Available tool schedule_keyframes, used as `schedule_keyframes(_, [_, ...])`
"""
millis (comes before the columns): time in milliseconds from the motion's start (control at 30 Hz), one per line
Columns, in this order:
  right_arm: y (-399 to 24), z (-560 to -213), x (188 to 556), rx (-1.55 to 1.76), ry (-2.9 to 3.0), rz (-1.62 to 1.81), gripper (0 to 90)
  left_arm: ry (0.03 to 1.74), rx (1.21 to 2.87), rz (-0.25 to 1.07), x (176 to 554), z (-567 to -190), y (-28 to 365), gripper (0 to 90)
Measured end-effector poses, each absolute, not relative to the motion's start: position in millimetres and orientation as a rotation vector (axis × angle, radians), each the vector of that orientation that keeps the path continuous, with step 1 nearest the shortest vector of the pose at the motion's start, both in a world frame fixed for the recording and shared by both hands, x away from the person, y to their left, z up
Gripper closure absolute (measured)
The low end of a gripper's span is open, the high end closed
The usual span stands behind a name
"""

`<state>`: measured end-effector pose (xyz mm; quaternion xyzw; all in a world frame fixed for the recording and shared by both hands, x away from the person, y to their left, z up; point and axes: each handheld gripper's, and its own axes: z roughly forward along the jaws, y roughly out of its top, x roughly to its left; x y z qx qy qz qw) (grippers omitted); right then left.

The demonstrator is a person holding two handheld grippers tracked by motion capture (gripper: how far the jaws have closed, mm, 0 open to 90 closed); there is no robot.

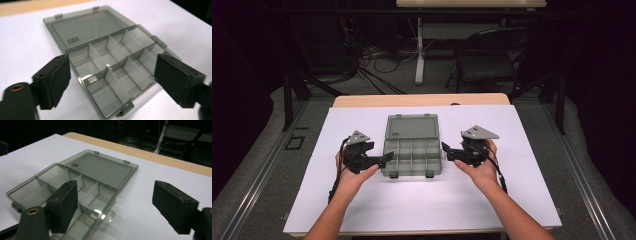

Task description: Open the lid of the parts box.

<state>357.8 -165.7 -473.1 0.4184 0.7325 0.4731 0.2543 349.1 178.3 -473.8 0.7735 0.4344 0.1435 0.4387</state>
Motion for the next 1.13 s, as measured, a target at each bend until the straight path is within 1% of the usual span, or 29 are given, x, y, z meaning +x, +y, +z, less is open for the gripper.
schedule_keyframes(33, [-172.8,-471.3,349.4,1.137,1.971,1.303,19.1,1.066,1.924,0.360,347.7,-472.3,178.4,10.2])
schedule_keyframes(133, [-190.0,-469.4,330.5,1.135,1.950,1.309,16.1,1.032,1.925,0.385,340.4,-467.7,180.2,7.6])
schedule_keyframes(333, [-218.6,-473.9,296.7,1.144,1.900,1.295,14.6,1.058,1.907,0.396,329.6,-472.2,187.5,6.7])
schedule_keyframes(533, [-236.1,-485.8,276.1,1.174,1.880,1.269,14.3,1.080,1.886,0.430,317.7,-480.3,203.2,6.7])
schedule_keyframes(733, [-249.3,-501.1,275.6,1.275,1.840,1.249,15.0,1.086,1.835,0.447,311.3,-492.0,221.0,5.1])
schedule_keyframes(800, [-253.3,-504.9,277.1,1.262,1.842,1.225,15.0,1.089,1.832,0.447,312.0,-496.0,225.8,3.4])
schedule_keyframes(900, [-255.3,-507.4,278.1,1.258,1.841,1.220,15.0,1.085,1.825,0.446,313.1,-498.1,228.2,3.4])
schedule_keyframes(1133, [-260.5,-512.5,279.5,1.236,1.862,1.187,14.9,1.106,1.871,0.447,317.9,-502.5,234.7,3.1])
